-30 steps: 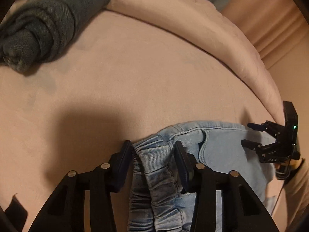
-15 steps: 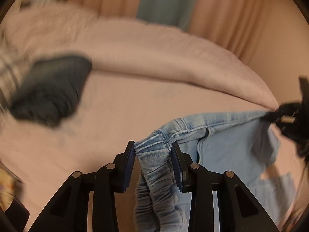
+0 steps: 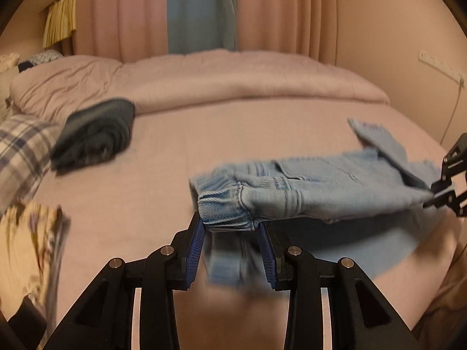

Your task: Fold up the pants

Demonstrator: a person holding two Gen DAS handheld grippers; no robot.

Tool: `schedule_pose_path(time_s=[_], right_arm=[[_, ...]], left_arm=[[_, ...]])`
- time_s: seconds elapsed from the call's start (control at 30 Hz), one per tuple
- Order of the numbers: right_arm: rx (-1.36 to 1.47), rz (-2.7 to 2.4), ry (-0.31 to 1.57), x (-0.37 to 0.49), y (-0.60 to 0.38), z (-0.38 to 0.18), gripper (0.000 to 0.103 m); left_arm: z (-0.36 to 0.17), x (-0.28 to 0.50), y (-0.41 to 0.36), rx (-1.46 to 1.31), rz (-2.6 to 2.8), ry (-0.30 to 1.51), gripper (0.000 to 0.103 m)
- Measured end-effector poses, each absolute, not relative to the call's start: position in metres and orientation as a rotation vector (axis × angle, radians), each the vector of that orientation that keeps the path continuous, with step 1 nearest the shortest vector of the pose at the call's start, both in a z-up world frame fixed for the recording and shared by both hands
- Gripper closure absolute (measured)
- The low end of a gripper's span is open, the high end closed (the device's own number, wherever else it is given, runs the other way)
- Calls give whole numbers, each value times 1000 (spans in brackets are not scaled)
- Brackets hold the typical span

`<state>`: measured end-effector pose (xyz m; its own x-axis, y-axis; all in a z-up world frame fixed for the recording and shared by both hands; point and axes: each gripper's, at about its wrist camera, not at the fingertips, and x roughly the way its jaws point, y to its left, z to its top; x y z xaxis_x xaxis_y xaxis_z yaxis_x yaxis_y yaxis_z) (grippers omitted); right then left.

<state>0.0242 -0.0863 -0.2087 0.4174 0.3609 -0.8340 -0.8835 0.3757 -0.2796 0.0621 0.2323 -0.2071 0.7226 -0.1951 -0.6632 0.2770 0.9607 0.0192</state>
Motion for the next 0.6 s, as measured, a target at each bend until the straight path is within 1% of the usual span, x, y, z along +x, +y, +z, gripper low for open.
schedule_pose_path(time_s=[0.07, 0.13, 0.27, 0.33, 0.43, 0.47, 0.53, 0.6], right_arm=[[-854, 907, 803, 11, -81, -235, 96], [-865, 896, 821, 11, -78, -249, 96], [-881, 872, 809, 13, -68, -244, 96], [-877, 873, 805, 14, -65, -238, 96], [-846, 868, 869, 15, -60, -256, 95], [-862, 867, 878, 14, -53, -263, 92], [-907, 850, 874, 9, -45, -273, 92], [-952, 845, 832, 4, -42, -275, 92]], left_arm=[[-213, 56, 231, 128, -251, 742, 67], [-216, 47, 231, 120, -244, 748, 67], [-209, 36, 231, 103, -249, 700, 67], [-220, 38, 228, 126, -237, 740, 67], [-247, 37, 226, 149, -209, 831, 67], [-251, 35, 228, 150, -192, 852, 67], [-250, 29, 239, 120, -171, 862, 67], [-242, 22, 254, 62, -141, 862, 67]])
